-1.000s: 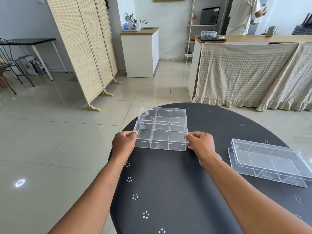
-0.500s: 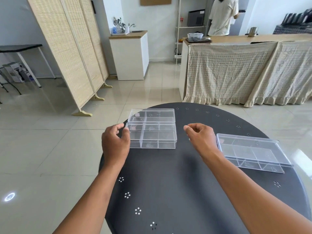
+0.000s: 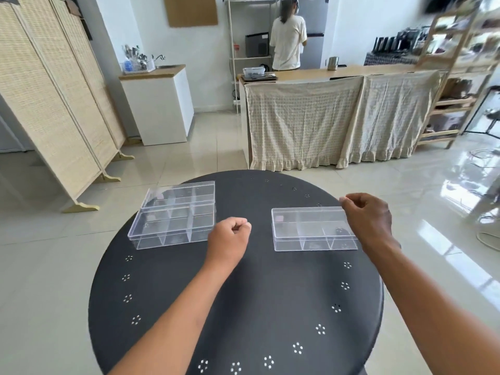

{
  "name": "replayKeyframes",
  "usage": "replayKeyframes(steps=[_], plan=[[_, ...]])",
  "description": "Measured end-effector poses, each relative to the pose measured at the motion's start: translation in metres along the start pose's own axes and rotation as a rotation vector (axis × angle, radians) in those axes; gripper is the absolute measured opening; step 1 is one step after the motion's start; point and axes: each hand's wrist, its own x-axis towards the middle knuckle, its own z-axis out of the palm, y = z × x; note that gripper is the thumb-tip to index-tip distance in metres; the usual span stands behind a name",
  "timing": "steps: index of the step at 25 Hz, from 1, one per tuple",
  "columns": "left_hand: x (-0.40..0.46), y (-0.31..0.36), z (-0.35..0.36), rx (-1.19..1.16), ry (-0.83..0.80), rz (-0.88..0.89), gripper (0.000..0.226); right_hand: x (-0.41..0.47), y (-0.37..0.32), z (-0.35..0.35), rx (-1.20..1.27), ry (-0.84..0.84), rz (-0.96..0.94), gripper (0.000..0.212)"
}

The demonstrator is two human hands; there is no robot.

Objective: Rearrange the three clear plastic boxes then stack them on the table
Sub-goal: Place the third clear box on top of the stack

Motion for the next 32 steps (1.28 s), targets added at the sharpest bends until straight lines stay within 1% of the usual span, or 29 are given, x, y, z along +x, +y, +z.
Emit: replayKeyframes(steps=[2,4,6,8,9,12,18,21,25,29,32], plan=[[0.003,-0.002,0.027,-0.048,-0.079,-0.095,0.020,0.006,0.024,-0.012,-0.035,0.003,0.059,0.033],[0.005,-0.005,0.047,-0.072,-0.133,-0.170,0.027,0.007,0.043,-0.016,-0.039,-0.030,0.123,0.030],[0.007,-0.006,0.061,-0.075,-0.160,-0.197,0.032,0.004,0.053,-0.014,0.003,-0.086,0.177,0.025],[0.005,0.002,0.066,-0.047,-0.167,-0.166,0.041,-0.001,0.055,-0.010,0.036,-0.118,0.203,0.022],[0.000,0.008,0.063,-0.029,-0.153,-0.132,0.043,-0.004,0.053,-0.008,0.047,-0.120,0.203,0.021],[-0.012,0.014,0.036,0.002,-0.016,-0.045,0.043,-0.016,0.040,0.002,0.112,-0.130,0.165,0.022],[-0.026,-0.010,-0.059,0.047,0.211,0.022,0.047,-0.061,-0.012,0.041,0.198,-0.240,0.045,0.022],[-0.033,-0.029,-0.108,0.034,0.308,-0.015,0.043,-0.094,-0.035,0.070,0.206,-0.324,0.015,0.023],[-0.047,-0.062,-0.161,0.029,0.401,-0.083,0.033,-0.139,-0.055,0.107,0.189,-0.414,-0.011,0.022],[-0.055,-0.103,-0.192,0.027,0.463,-0.145,0.040,-0.174,-0.062,0.139,0.150,-0.507,-0.012,0.021],[-0.055,-0.126,-0.202,0.034,0.454,-0.215,0.049,-0.186,-0.059,0.160,0.115,-0.532,0.009,0.023]])
